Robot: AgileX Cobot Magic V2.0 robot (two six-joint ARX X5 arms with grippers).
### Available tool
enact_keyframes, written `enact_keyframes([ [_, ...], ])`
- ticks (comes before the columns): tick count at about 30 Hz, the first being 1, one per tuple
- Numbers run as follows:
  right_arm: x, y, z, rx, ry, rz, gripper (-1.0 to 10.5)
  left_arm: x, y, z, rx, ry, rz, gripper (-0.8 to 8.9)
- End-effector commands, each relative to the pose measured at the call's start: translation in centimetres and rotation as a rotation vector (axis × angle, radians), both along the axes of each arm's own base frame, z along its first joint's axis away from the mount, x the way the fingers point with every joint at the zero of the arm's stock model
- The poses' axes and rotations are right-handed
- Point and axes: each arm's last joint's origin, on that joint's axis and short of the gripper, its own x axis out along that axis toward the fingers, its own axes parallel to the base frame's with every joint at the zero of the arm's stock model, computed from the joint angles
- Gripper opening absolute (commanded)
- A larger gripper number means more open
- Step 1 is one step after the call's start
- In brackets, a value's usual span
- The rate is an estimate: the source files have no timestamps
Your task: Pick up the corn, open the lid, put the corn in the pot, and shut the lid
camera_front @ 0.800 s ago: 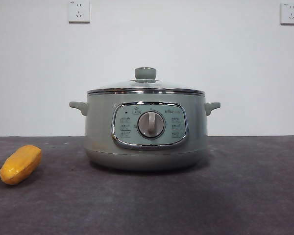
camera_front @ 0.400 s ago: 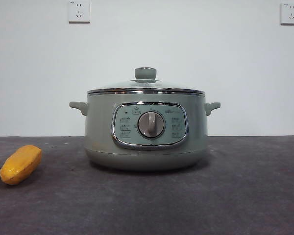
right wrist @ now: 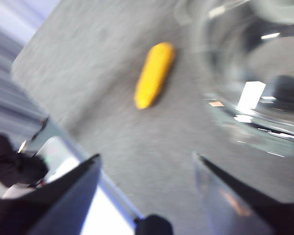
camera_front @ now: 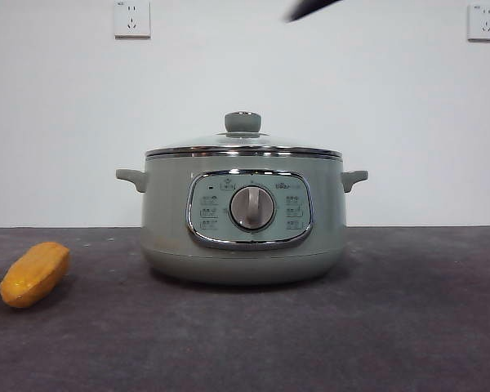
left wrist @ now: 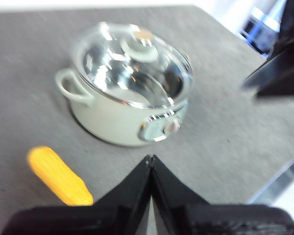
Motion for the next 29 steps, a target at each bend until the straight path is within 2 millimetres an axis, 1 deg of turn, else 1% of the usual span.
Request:
enact_keyframes([
  [1, 0.7, 3.8, -0.6, -0.023, 0.046, 0.047, 5.4, -1.2, 0.1, 0.1, -0.002, -0.014, 0.028, -0.05],
  [7, 1.1, 10.8, -1.8, -0.06, 0.092, 0.12, 5.4, -3.6, 0.4, -0.3, -0.002, -0.014, 0.092, -0.05],
  [10, 1.3, 13.7, -2.4, -0.085, 0.082, 0.133, 5.4, -4.9, 0.6, -0.3, -0.022, -0.04, 0.143, -0.05],
  [13, 1.7, 16.0, -3.1, -0.105, 0.062, 0.13, 5.4, -6.0, 0.8, -0.3, -0.043, -0.067, 0.197, -0.05],
  [16, 2.3, 18.3, -4.3, -0.132, 0.041, 0.118, 5.4, -7.0, 1.0, -0.4, -0.082, -0.07, 0.244, -0.05],
  [18, 2.9, 19.3, -5.1, -0.142, 0.032, 0.112, 5.4, -7.5, 1.0, -0.4, -0.098, -0.075, 0.253, -0.05],
  [21, 3.7, 20.8, -6.9, -0.164, 0.038, 0.111, 5.4, -8.4, 1.2, 0.2, -0.094, -0.105, 0.304, -0.05],
  [25, 4.7, 22.1, -9.7, -0.221, 0.027, 0.084, 5.4, -10.3, 1.8, 2.0, -0.045, -0.188, 0.438, -0.05],
  [29, 5.3, 22.9, -12.3, -0.273, 0.014, 0.05, 5.4, -12.0, 2.1, 3.6, -0.032, -0.27, 0.483, -0.05],
])
